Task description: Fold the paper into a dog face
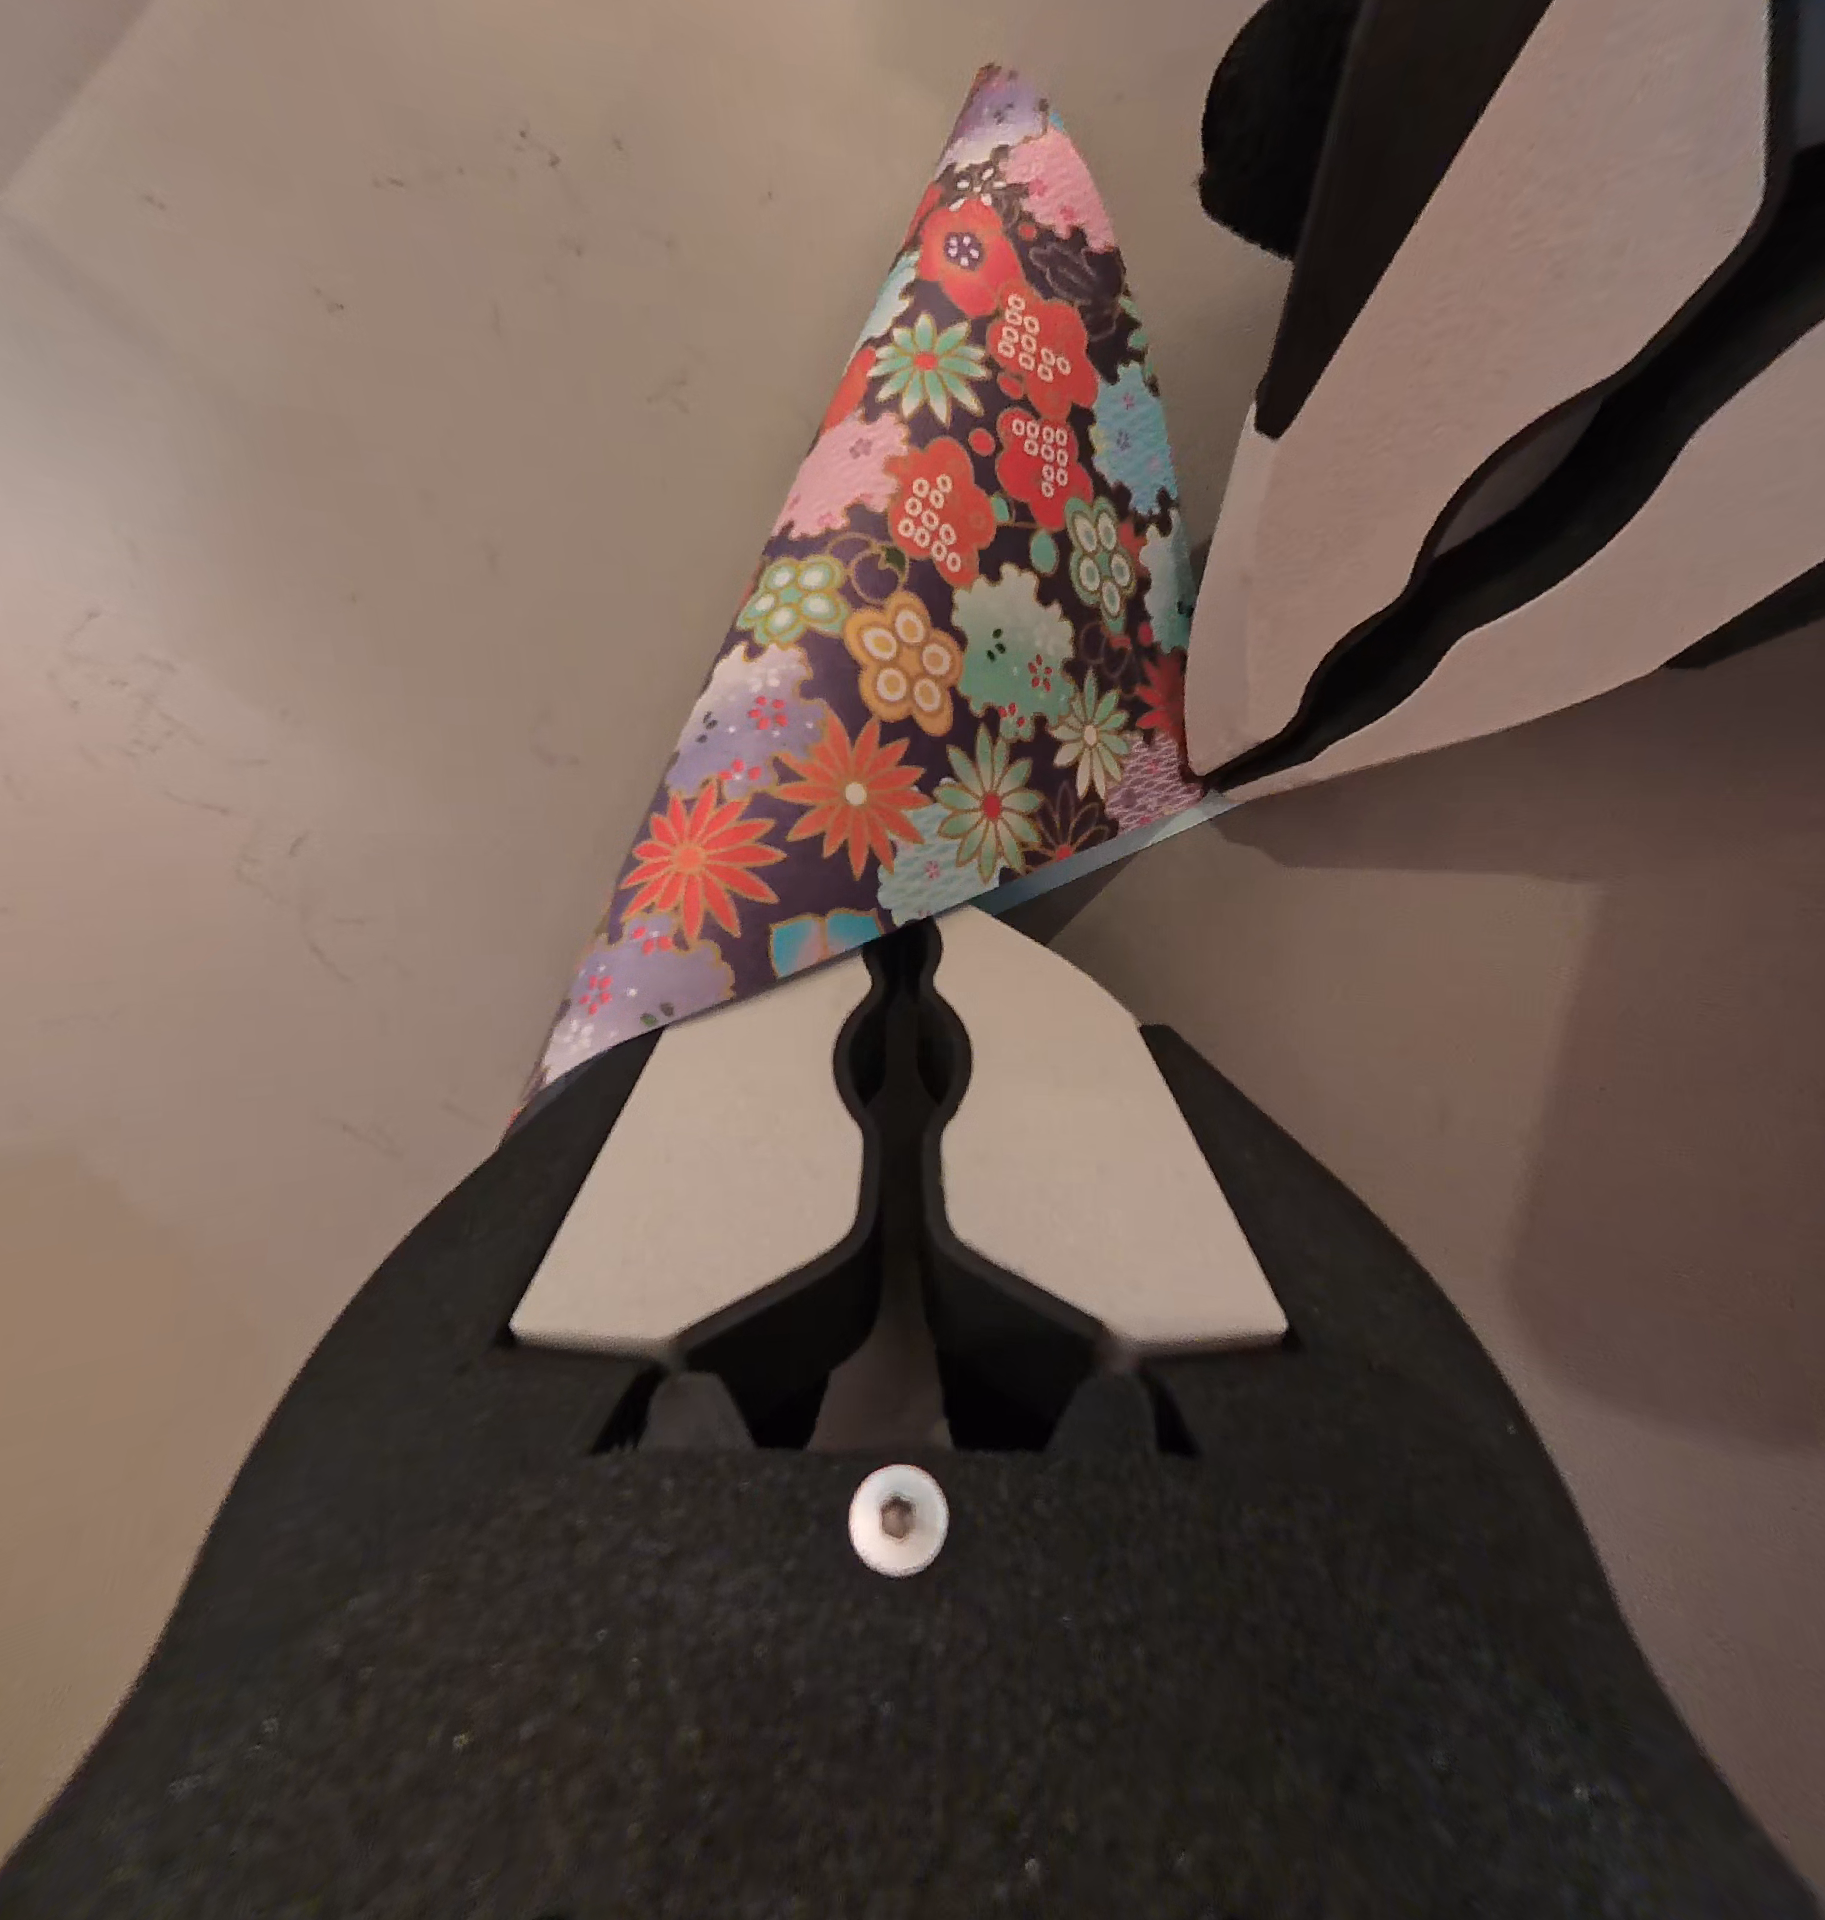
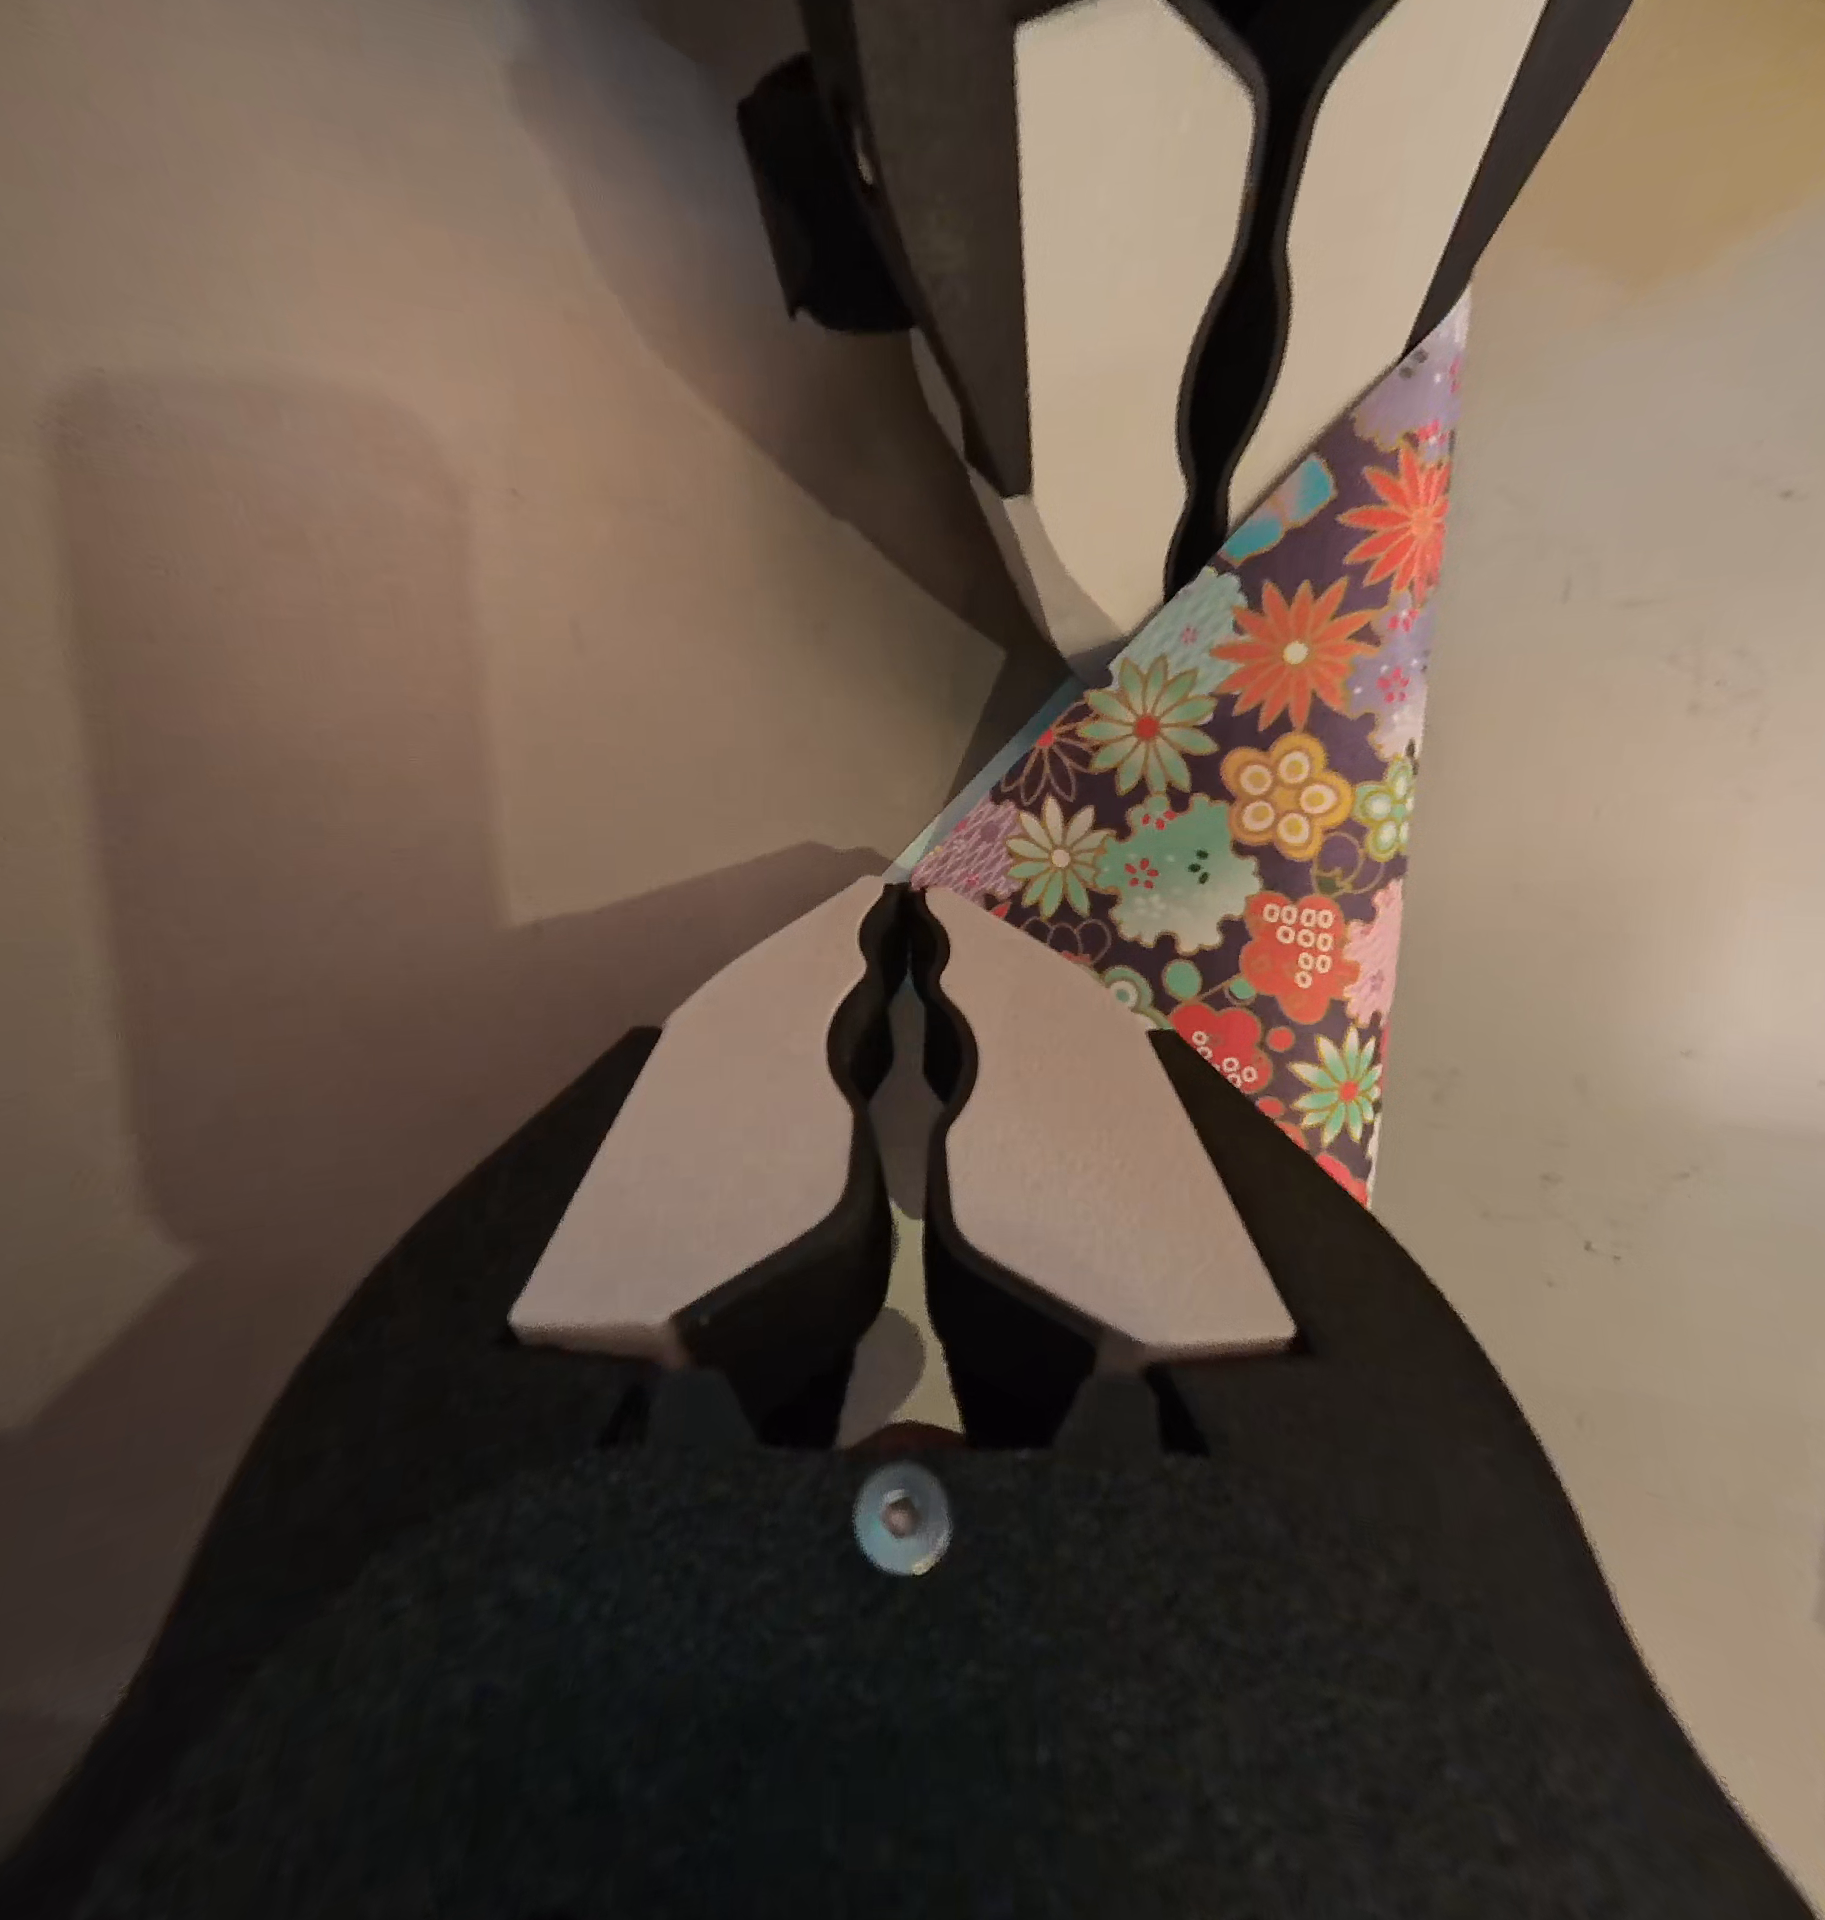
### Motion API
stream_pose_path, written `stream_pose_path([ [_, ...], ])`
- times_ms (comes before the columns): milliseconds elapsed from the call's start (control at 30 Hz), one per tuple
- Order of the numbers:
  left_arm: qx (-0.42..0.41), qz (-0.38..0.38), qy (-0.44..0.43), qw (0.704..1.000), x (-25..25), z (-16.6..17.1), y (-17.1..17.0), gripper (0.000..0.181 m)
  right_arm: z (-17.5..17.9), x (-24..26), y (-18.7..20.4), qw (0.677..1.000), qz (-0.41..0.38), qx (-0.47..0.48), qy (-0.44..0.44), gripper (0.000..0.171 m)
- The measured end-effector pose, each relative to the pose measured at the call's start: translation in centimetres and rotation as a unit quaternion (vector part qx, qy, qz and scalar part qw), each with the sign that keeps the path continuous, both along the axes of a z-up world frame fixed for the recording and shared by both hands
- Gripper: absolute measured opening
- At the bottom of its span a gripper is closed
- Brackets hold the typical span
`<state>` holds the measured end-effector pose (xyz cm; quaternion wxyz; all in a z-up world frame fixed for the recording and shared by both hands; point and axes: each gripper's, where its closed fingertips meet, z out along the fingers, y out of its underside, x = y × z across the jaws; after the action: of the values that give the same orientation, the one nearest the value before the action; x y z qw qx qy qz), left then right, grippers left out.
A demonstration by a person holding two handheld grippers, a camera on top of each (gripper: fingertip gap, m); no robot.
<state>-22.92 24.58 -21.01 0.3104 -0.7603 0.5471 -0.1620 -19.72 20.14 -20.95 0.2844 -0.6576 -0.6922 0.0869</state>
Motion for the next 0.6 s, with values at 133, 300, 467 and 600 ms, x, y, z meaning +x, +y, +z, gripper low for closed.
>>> stream_pose_path([
  [133, 0.001, 0.001, 0.0, 1.0, 0.0, 0.0, 0.0, 0.0, -0.01, -0.01, -0.01, 1.0, 0.003, -0.005, -0.005, 0.0],
  [300, 0.002, 0.0, 0.0, 1.0, 0.0, 0.0, 0.01, 0.0, -0.02, 0.11, -0.18, 1.0, 0.007, -0.013, -0.017, 0.0],
  [467, 0.002, -0.001, 0.001, 1.0, 0.01, 0.0, 0.0, 0.0, -0.04, 0.31, -0.43, 0.999, 0.012, -0.026, -0.029, 0.0],
  [600, 0.002, -0.002, 0.002, 1.0, 0.01, -0.01, -0.01, 0.0, -0.06, 0.19, -0.6, 0.999, 0.014, -0.031, -0.032, 0.0],
])
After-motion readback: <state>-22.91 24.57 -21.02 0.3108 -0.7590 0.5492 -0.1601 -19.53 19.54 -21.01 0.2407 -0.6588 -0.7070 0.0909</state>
